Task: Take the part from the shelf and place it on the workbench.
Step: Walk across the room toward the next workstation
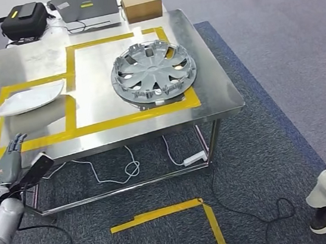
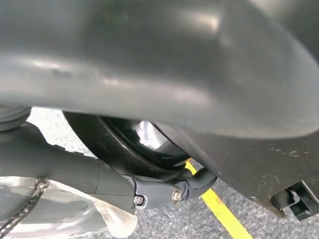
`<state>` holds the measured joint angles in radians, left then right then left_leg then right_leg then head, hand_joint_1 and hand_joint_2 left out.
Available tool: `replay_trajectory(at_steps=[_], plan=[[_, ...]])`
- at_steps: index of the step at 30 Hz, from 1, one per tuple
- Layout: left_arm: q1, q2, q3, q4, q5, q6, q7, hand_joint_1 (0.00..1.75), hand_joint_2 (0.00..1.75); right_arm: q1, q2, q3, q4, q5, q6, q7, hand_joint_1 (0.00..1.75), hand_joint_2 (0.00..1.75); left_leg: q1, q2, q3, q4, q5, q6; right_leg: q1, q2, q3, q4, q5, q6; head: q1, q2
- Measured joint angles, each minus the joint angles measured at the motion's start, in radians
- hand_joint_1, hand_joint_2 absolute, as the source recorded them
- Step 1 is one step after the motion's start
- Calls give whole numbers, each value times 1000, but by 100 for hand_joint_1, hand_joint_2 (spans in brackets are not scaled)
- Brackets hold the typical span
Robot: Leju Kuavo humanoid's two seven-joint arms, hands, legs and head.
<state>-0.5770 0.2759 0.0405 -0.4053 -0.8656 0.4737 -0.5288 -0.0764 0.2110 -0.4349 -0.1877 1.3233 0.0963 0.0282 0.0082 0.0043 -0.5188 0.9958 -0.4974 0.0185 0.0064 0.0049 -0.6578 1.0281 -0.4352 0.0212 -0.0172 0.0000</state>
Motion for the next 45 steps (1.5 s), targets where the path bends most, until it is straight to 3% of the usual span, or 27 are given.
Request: replay_trajectory(at_steps=[3, 4, 5, 6, 8, 10, 11, 12, 14, 16, 18, 19, 20, 22, 23, 24, 26, 27, 29, 31, 34, 35, 36, 37, 39, 41, 45], plan=[[12, -5, 15, -6, 7, 0, -6, 0, 0, -4, 0, 0, 0, 0, -2, 0, 0, 0, 1, 3, -46, -2, 39, 13, -2, -1, -47, 166, -148, 13, 4, 0], [16, -6, 18, -6, 7, 0, -6, 0, 0, -5, 0, 0, 0, 0, -2, 0, 0, 0, 1, 4, -63, -1, 52, 13, -2, -1, -55, 228, -175, 15, 4, 0], [20, -7, 22, -6, 8, 0, -4, 0, 0, -6, 0, 0, 0, 0, -2, 0, 0, 0, 0, 4, -79, 0, 64, 12, -2, -1, -52, 268, -177, 16, 4, 0], [24, -7, 25, -6, 8, -5, 4, 0, 0, -5, 0, 0, 0, 1, -2, 2, 0, 0, -1, 4, -94, 0, 76, 11, -2, -1, -34, 275, -158, 16, 4, 0], [38, -6, 33, -6, 7, -19, 39, 0, 0, -3, 0, 0, 0, 2, 1, 4, 0, 0, -2, 4, -121, 1, 99, 5, -2, 0, 55, 186, -108, 9, 4, 0], [60, -1, 44, -5, 7, -30, 72, 0, 0, 0, 0, 0, 0, 2, 3, 5, 0, 0, -4, 4, -139, 5, 119, -4, 0, 3, 180, 23, -113, 1, 4, 0], [73, 1, 50, -4, 7, -34, 82, 0, 0, 3, 0, 0, 0, 2, 3, 5, 0, 0, -5, 5, -144, 5, 130, -8, 1, 5, 217, -36, -127, -2, 3, 0], [86, 1, 56, -1, 8, -39, 91, 0, 0, 6, 0, 0, 0, 2, 3, 5, 0, 0, -6, 5, -147, 4, 140, -13, 3, 6, 233, -66, -136, -6, 3, 0], [121, -1, 70, 9, 12, -52, 112, 0, 0, 12, 0, 0, 1, -1, 2, 6, 0, 0, -4, 4, -153, 0, 148, -24, 1, 4, 215, -74, -124, -22, 4, 0], [164, -8, 87, 22, 22, -66, 135, 0, 0, 15, 1, 0, 2, -6, 1, 10, 0, 0, -1, 2, -165, 41, 83, -35, -2, 0, 194, -76, -101, -42, 2, 0], [205, -24, 106, 36, 37, -77, 159, 0, 0, 15, 2, -2, 2, -14, -2, 15, 0, 0, 1, 1, -186, 156, -29, -41, -1, -2, 172, -75, -77, -51, -2, 0], [225, -35, 115, 42, 43, -78, 169, 0, 0, 15, 2, -3, 2, -17, -4, 17, 0, 0, 1, 1, -194, 223, -64, -43, 0, -2, 158, -73, -64, -51, -3, 0], [245, -49, 124, 48, 47, -78, 175, 0, 0, 15, 2, -4, 2, -20, -5, 19, 0, 0, 2, 0, -194, 273, -73, -44, 1, -3, 142, -71, -53, -51, -3, 0], [277, -73, 137, 58, 56, -79, 186, 0, 0, 13, 2, -9, 2, -26, -7, 18, 0, 0, 2, 0, -157, 285, -24, -43, 1, -4, 106, -62, -36, -47, -3, 0], [287, -83, 145, 63, 65, -84, 197, 0, 0, 12, 2, -11, 2, -30, -9, 18, 0, 0, 2, 0, -117, 242, 5, -41, 1, -5, 91, -56, -30, -44, -3, 0], [295, -92, 155, 66, 77, -89, 213, 0, 0, 11, 3, -14, 2, -35, -10, 19, 0, 0, 1, 0, -66, 177, 16, -37, 2, -7, 78, -49, -25, -40, -3, 0], [311, -114, 180, 75, 104, -95, 253, 0, 0, 9, 7, -20, 2, -46, -14, 22, 0, 0, -3, 0, 21, 47, -10, -26, 5, -10, 64, -37, -17, -31, -3, 0], [324, -129, 196, 81, 119, -93, 276, 0, 0, 8, 9, -25, 2, -53, -17, 26, 0, 0, -5, 0, 43, 8, -29, -19, 5, -11, 60, -34, -12, -25, -2, 0], [365, -173, 230, 98, 150, -81, 323, 0, 0, 7, 13, -38, 2, -70, -26, 39, 0, 0, -7, 3, 49, -17, -34, -7, 4, -11, 53, -29, -5, -13, -2, 0], [417, -216, 264, 116, 171, -66, 356, 0, 0, 8, 17, -54, 2, -83, -35, 51, 0, 0, -5, 8, 44, -22, -22, 7, 1, -8, 33, 10, -38, -1, 0, 0], [475, -276, 300, 141, 180, -57, 401, 0, 0, 4, 20, -76, 2, -105, -44, 56, 0, 0, -5, 10, 23, -21, -5, 20, -1, -8, -31, 191, -149, 15, 4, 0], [490, -295, 310, 149, 184, -55, 422, 0, 0, 3, 21, -84, 2, -114, -47, 57, 0, 0, -7, 10, 16, -20, 0, 20, -2, -8, -40, 235, -167, 16, 4, 0], [505, -315, 320, 157, 188, -53, 448, 0, 0, 3, 22, -93, 2, -125, -49, 59, 0, 0, -8, 10, 12, -19, 3, 20, -2, -8, -32, 244, -167, 17, 4, 0], [518, -334, 330, 164, 192, -49, 471, 0, 0, 5, 24, -103, 2, -134, -52, 62, 0, 0, -9, 10, 9, -19, 6, 19, -2, -8, -2, 210, -149, 15, 4, 0], [535, -369, 346, 173, 196, -43, 505, 0, 0, 10, 28, -119, 2, -147, -55, 70, 0, 0, -11, 7, 6, -16, 9, 17, -1, -7, 88, 71, -97, 6, 4, 0], [541, -392, 355, 179, 194, -40, 523, 0, 0, 13, 31, -131, 2, -152, -57, 74, 0, 0, -15, 3, -1, -10, 11, 12, 0, -5, 151, -36, -78, -3, 4, 0], [543, -403, 359, 182, 193, -41, 536, 0, 0, 14, 34, -138, 2, -154, -57, 73, 0, 0, -18, 2, -8, -6, 14, 8, 1, -4, 166, -56, -81, -7, 3, 0]])
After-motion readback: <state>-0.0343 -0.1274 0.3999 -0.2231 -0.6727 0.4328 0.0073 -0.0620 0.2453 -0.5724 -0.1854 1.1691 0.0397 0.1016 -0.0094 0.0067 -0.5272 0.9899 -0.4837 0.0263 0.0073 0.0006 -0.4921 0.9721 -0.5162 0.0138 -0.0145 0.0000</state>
